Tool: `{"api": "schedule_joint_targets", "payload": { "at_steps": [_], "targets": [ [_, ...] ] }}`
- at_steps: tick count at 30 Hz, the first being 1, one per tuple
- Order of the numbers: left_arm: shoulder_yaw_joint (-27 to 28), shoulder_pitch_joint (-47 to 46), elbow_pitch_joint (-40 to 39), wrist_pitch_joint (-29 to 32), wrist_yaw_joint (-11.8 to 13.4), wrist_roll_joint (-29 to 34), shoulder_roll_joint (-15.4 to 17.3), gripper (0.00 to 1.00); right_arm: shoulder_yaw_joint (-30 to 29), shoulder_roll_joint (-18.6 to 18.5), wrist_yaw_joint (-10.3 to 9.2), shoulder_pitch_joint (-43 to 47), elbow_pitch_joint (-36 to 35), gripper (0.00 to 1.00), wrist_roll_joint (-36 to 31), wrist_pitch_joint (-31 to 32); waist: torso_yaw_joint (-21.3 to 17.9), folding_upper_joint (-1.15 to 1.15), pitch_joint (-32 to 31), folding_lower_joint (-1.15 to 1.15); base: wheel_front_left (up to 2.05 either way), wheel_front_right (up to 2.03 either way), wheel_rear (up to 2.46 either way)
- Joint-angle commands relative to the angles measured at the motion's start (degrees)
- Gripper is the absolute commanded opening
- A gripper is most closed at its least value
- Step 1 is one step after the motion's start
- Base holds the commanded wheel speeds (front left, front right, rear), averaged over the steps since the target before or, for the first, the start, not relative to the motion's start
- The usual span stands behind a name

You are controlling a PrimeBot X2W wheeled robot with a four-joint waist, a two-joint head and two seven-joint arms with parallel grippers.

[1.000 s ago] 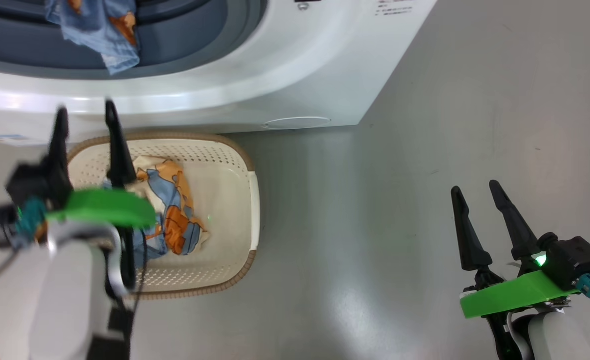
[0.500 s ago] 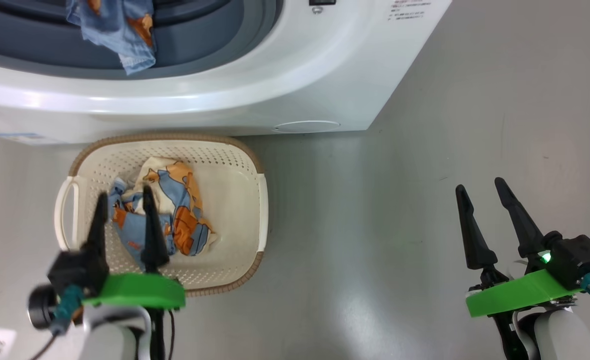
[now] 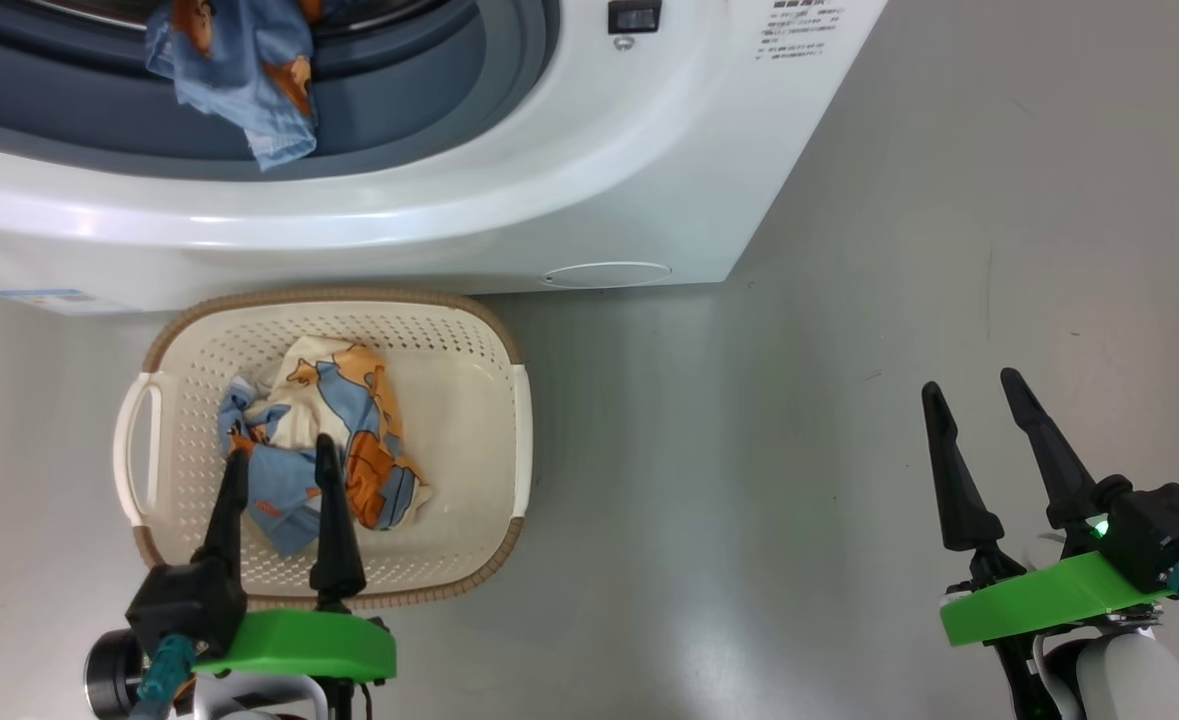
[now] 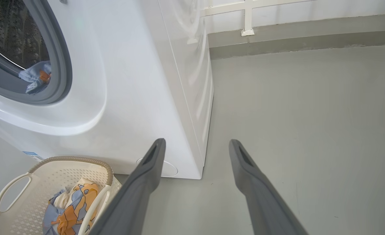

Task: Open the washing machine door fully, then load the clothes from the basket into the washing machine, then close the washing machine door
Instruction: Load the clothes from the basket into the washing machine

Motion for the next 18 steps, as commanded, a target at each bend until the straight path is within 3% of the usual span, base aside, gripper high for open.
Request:
{"api": "schedule_joint_targets", "payload": {
  "at_steps": [1, 12, 18],
  "targets": [
    [1.5, 1.5, -1.6, -0.4, 0.5, -0.3, 1.0, 1.0, 1.4, -0.1, 0.09, 1.1, -1.3, 1.0, -0.4, -0.3, -0.1, 0.0, -0.1, 0.0, 0.0, 0.0, 0.0],
    [3.1, -4.1, 0.5, -0.3, -1.1, -1.4, 1.7, 1.0, 2.1, 0.0, 0.09, 0.8, -1.0, 1.0, -0.4, -0.3, -1.2, 0.0, 0.5, 0.0, 0.0, 0.0, 0.0],
    [3.4, -11.8, 4.3, 3.3, -2.2, -1.8, 3.8, 1.0, 2.6, 0.4, 0.09, 0.2, -1.0, 1.0, -0.2, -0.3, -3.0, 0.0, 1.8, 0.0, 0.0, 0.0, 0.0]
  ]
}}
